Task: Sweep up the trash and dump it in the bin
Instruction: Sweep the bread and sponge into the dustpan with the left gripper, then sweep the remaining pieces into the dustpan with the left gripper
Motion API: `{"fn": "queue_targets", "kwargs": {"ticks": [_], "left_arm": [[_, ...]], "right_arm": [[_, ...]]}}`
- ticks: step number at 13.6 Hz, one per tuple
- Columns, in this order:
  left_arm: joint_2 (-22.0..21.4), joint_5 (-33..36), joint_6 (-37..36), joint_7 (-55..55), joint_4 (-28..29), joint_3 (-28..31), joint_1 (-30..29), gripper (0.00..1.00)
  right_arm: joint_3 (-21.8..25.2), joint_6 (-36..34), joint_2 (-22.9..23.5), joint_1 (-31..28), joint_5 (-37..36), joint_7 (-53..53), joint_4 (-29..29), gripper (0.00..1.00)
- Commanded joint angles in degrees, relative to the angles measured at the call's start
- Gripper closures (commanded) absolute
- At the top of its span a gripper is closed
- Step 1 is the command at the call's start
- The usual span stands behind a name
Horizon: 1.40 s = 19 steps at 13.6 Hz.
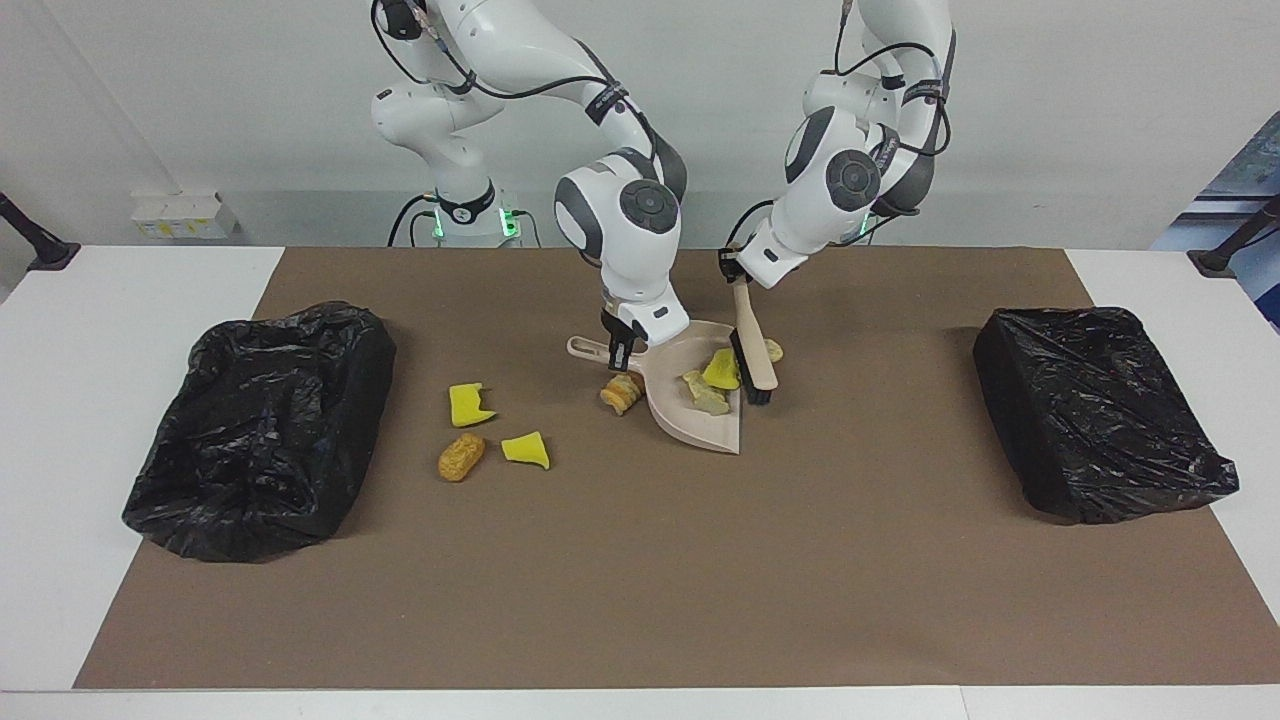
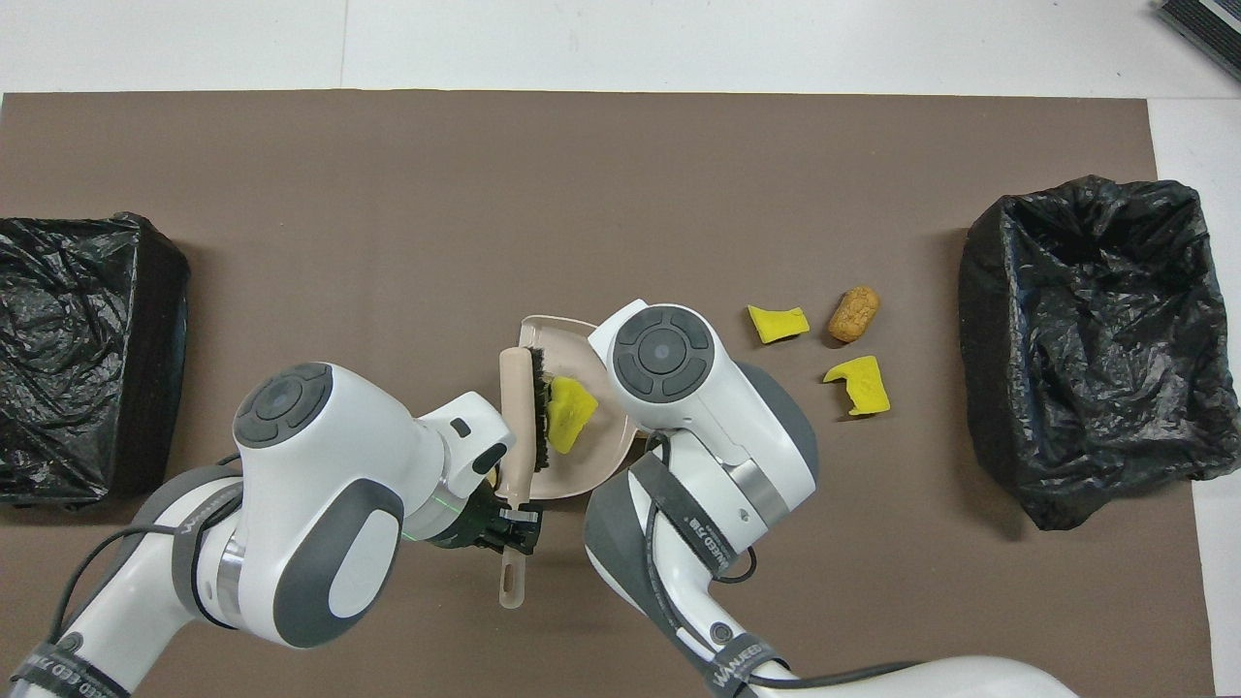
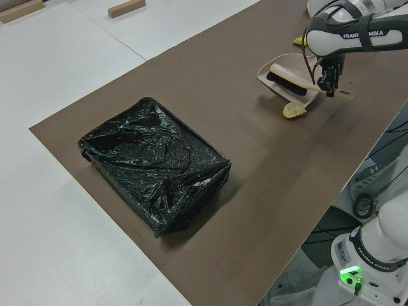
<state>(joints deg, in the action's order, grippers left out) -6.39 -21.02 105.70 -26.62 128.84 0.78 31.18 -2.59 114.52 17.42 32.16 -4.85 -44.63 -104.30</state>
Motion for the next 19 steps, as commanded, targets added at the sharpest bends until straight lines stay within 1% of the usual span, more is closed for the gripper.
{"fn": "queue_targets", "kwargs": {"ticks": [1, 5, 7, 8, 9, 11, 14, 16, 17, 18, 19], "left_arm": [[-3.5, 2.1, -1.4, -6.1, 3.5, -0.3, -0.4, 1.0], [-10.6, 2.3, -0.9, -11.2, 12.6, -0.5, 0.0, 1.0], [-10.3, 2.3, 0.2, -16.3, 14.8, -0.7, 0.6, 1.0], [-10.4, 2.3, 2.0, -17.3, 15.6, -0.9, 0.7, 1.0], [-9.9, 2.3, 3.3, -18.7, 16.2, -0.9, 0.8, 1.0], [-9.5, 2.3, 6.4, -19.8, 17.0, -0.9, 3.0, 1.0], [-8.2, 2.2, 11.8, -17.7, 16.5, -1.0, 3.9, 1.0], [-5.3, 1.5, 15.9, -16.0, 15.0, -1.0, 4.0, 1.0], [-1.8, 1.5, 18.4, -15.7, 13.7, -1.0, 5.0, 1.0], [-0.6, 1.4, 21.1, -15.0, 13.0, -1.0, 5.6, 1.0], [0.4, 0.5, 21.6, -13.2, 11.4, -1.0, 5.8, 1.0]], "right_arm": [[-0.3, 1.4, -1.7, -0.3, 0.2, -1.6, -2.2, 1.0], [-0.3, 1.3, -3.1, 0.3, -1.1, -4.1, -4.7, 1.0], [-0.3, 0.7, -3.4, 0.9, -5.3, -6.3, -5.0, 1.0], [-0.3, 0.7, -3.4, 0.8, -6.5, -8.7, -5.0, 1.0], [-0.3, 0.7, -3.4, 0.9, -7.8, -10.3, -5.0, 1.0], [-0.4, 0.8, -3.9, 1.1, -10.3, -11.8, -5.0, 1.0], [-0.4, 1.1, -4.1, 1.2, -10.3, -12.4, -5.8, 1.0], [-0.5, 1.1, -4.0, 1.4, -10.2, -11.9, -5.8, 1.0], [-0.5, 1.2, -4.0, 1.7, -9.9, -11.8, -5.8, 1.0], [-0.5, 1.3, -3.9, 1.7, -9.5, -11.4, -5.8, 1.0], [-0.5, 1.4, -3.9, 1.5, -9.3, -11.0, -5.8, 1.0]]}}
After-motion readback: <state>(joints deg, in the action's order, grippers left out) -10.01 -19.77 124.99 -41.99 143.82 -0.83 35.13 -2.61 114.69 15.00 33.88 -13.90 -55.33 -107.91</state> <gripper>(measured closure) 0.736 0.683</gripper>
